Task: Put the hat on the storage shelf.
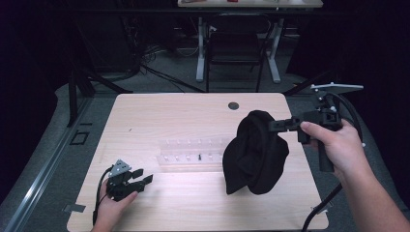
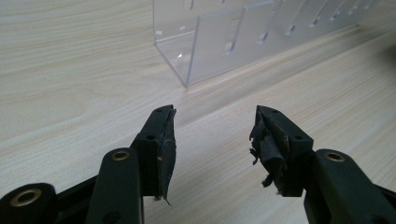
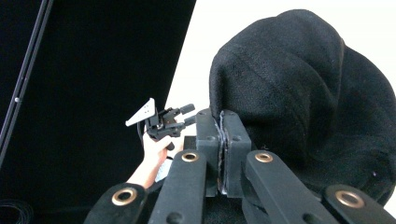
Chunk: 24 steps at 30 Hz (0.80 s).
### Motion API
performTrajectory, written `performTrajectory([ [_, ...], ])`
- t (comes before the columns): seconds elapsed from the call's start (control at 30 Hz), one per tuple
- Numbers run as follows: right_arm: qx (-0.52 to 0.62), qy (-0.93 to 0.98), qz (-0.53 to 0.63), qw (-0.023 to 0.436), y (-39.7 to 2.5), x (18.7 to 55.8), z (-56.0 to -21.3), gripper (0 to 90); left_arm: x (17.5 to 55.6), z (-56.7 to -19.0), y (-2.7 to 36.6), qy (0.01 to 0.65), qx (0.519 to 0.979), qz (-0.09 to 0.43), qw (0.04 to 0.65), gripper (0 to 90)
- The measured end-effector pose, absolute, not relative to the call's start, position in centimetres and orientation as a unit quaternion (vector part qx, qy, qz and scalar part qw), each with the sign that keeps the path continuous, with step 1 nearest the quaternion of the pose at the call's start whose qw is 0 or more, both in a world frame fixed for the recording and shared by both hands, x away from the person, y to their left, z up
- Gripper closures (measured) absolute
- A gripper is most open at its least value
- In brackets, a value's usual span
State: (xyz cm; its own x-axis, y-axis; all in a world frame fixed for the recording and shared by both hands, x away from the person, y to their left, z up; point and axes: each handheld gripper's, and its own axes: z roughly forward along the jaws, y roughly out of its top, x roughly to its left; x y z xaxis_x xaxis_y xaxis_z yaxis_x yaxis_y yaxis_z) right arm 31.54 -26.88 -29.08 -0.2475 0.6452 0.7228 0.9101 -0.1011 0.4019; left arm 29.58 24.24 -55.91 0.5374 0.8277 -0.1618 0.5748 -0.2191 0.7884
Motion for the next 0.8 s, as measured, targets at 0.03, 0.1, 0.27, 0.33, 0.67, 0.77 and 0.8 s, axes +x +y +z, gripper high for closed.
performTrajectory([
  [0.03, -0.595, -0.654, -0.443, 0.149, -26.9, 31.5, -29.1, 88.3, 29.6, -55.9, 24.2, 0.457, 0.766, 0.149, 0.426, 48.9],
  [0.1, -0.593, -0.653, -0.447, 0.150, -26.8, 31.9, -28.7, 88.3, 29.6, -55.9, 24.2, 0.457, 0.766, 0.148, 0.427, 48.9],
  [0.27, -0.591, -0.653, -0.453, 0.140, -25.9, 32.6, -28.0, 88.4, 29.6, -55.9, 24.2, 0.457, 0.765, 0.148, 0.428, 48.9],
  [0.33, -0.589, -0.653, -0.454, 0.143, -25.5, 32.9, -28.0, 88.4, 29.6, -55.8, 24.3, 0.457, 0.769, 0.145, 0.423, 48.9],
  [0.67, -0.591, -0.647, -0.459, 0.144, -23.8, 34.8, -28.3, 88.3, 29.7, -55.9, 24.3, 0.457, 0.765, 0.146, 0.429, 48.9],
  [0.77, -0.589, -0.650, -0.458, 0.141, -23.2, 35.4, -28.3, 88.4, 29.7, -55.8, 24.5, 0.456, 0.766, 0.147, 0.428, 48.9],
  [0.8, -0.589, -0.650, -0.459, 0.140, -23.1, 35.5, -28.3, 88.4, 29.7, -55.8, 24.5, 0.456, 0.766, 0.146, 0.428, 48.9],
])
